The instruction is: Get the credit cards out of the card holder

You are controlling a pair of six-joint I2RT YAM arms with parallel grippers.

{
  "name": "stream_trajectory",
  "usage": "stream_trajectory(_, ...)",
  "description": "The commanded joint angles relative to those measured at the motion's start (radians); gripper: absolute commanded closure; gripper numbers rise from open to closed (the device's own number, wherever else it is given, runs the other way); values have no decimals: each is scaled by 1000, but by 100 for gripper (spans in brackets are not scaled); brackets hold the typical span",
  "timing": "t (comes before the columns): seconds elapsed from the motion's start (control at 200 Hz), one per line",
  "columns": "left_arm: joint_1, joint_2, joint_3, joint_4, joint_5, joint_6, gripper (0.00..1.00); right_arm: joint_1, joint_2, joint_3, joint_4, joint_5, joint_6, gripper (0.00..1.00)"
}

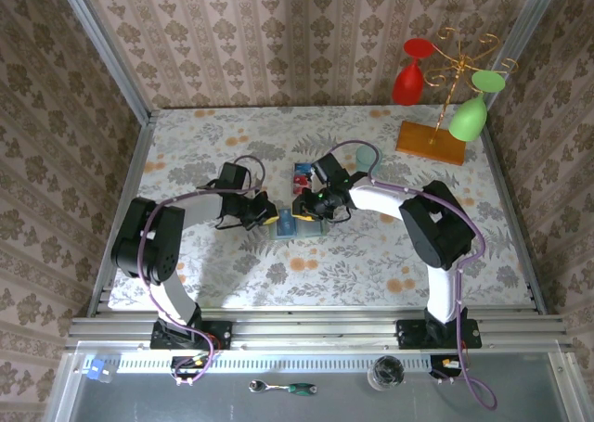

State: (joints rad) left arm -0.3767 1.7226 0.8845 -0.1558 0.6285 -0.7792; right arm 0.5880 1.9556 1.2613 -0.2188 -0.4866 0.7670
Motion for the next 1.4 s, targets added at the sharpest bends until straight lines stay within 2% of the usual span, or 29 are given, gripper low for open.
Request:
stream_trajectory(0.0,5,19,-22,-13,-1,34,100,7,21,38,-37,-30,9,76)
stream_trajectory(1.14,10,38,-30,-40,-38,58,100,18,123,82,-35,-80,1,76)
stream_trajectory(1.395,9,40,-28,-42,-37,57,100,21,135,82,10,-125,12,79)
